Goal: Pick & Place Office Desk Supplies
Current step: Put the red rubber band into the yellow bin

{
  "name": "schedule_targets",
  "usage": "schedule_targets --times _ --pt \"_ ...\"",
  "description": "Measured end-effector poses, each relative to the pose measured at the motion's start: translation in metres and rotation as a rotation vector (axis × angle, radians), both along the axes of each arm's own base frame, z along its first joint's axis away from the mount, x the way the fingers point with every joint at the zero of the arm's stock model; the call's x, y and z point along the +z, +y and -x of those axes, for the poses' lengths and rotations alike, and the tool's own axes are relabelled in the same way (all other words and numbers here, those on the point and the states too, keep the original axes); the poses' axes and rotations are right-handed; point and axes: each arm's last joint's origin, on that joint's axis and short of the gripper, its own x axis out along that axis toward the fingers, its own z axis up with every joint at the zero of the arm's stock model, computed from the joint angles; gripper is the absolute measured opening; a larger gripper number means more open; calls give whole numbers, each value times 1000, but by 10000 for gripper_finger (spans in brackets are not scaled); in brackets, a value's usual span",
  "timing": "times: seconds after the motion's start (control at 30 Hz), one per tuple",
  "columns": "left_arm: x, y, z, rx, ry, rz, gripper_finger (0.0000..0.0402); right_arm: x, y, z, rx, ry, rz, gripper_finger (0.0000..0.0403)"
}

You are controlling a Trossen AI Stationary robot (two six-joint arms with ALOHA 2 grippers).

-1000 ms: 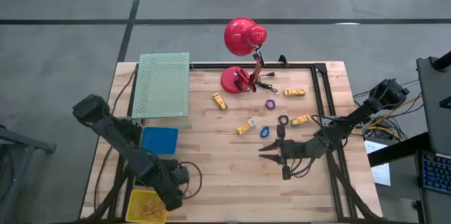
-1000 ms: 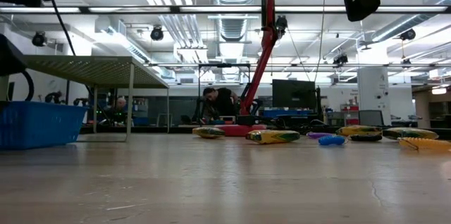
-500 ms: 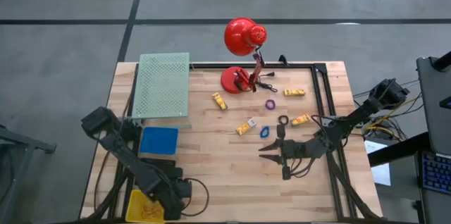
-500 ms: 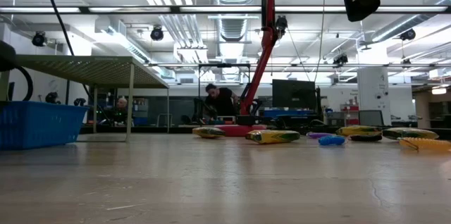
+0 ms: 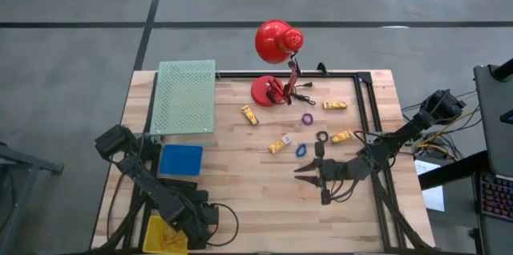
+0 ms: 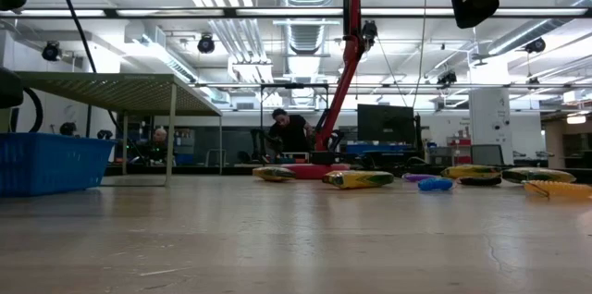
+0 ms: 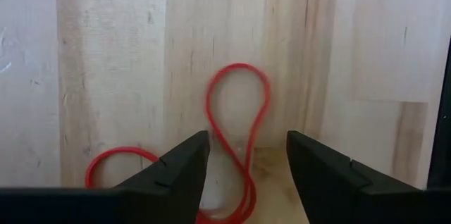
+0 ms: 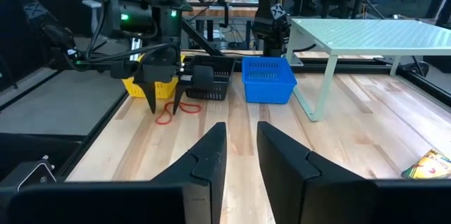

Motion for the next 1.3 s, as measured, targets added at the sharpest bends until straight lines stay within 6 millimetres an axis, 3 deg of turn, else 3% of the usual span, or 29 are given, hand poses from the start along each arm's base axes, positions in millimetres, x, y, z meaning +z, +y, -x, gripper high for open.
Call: schedule_targets --times 0.17,0.6,0.93,1.3 --pt "0 1 0 3 -2 -16 166 0 0 0 0 0 0 86" --pt "-1 2 0 10 -16 -33 8 0 0 0 0 0 0 76" --pt "4 1 -1 12 -20 -36 3 0 0 0 0 0 0 69" --pt "43 -6 -11 11 -46 -89 2 0 0 0 -1 3 2 83"
